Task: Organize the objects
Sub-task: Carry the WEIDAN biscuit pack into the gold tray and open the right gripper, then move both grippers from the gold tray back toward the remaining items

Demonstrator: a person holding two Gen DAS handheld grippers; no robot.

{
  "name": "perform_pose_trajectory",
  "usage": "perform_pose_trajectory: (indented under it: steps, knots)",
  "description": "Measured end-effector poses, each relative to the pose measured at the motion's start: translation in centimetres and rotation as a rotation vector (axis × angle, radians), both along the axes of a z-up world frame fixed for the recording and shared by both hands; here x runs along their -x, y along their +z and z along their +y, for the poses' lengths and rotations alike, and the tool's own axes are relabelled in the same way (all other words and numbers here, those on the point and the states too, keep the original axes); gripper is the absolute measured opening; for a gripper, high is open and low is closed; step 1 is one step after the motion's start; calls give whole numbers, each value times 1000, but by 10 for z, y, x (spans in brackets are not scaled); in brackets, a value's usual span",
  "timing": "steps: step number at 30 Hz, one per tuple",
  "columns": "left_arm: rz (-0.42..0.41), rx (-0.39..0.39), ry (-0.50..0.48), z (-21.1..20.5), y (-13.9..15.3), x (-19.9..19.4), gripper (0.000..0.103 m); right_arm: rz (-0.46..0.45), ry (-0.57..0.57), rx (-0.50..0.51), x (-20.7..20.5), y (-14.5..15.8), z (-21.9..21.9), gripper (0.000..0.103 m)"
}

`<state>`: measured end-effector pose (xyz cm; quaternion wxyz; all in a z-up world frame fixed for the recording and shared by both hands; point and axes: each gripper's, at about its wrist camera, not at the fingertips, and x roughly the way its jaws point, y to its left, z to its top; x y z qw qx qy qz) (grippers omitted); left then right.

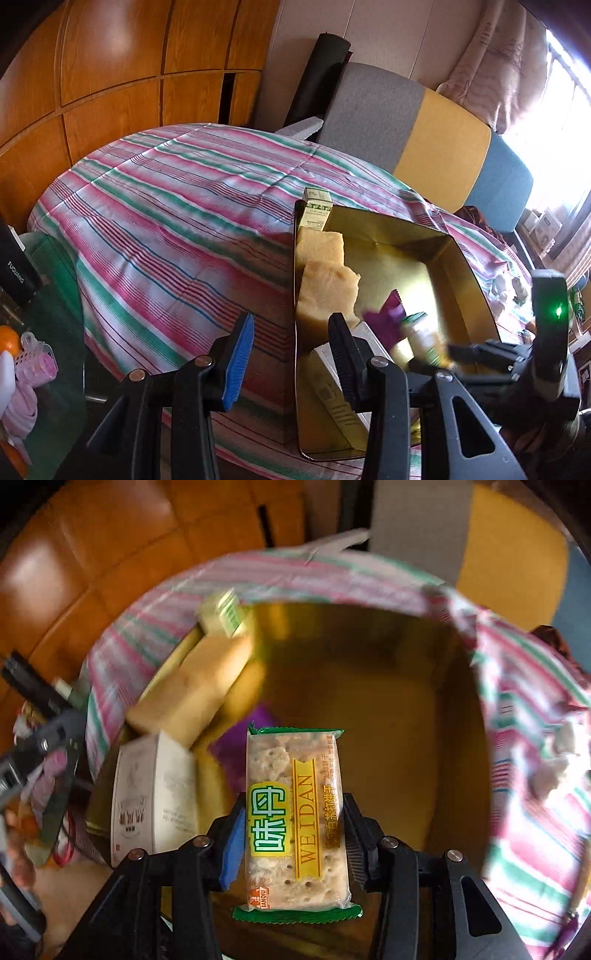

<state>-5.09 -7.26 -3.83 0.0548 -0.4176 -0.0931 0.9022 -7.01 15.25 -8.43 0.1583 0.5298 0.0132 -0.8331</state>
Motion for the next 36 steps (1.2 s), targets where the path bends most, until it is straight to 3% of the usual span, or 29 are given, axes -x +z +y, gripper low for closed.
perform_pose_trajectory:
  steps: [6,10,18,27,36]
  knots:
    - [7,1,2,0,1,-1,42,-50,142,107,-8,-16,-40,52]
    - [17,12,-1,2,4,-2,42,-39,133,155,-11,-14,-40,66]
    - [46,54,-41,15,14,-7,42,30,77,174,-20,6,-24,70]
    - [83,103,-102,37,28,-16,42,138,-3,171,-41,34,13,76]
    - [91,153,-207,78,35,-16,43,233,-145,156,-54,61,89,79]
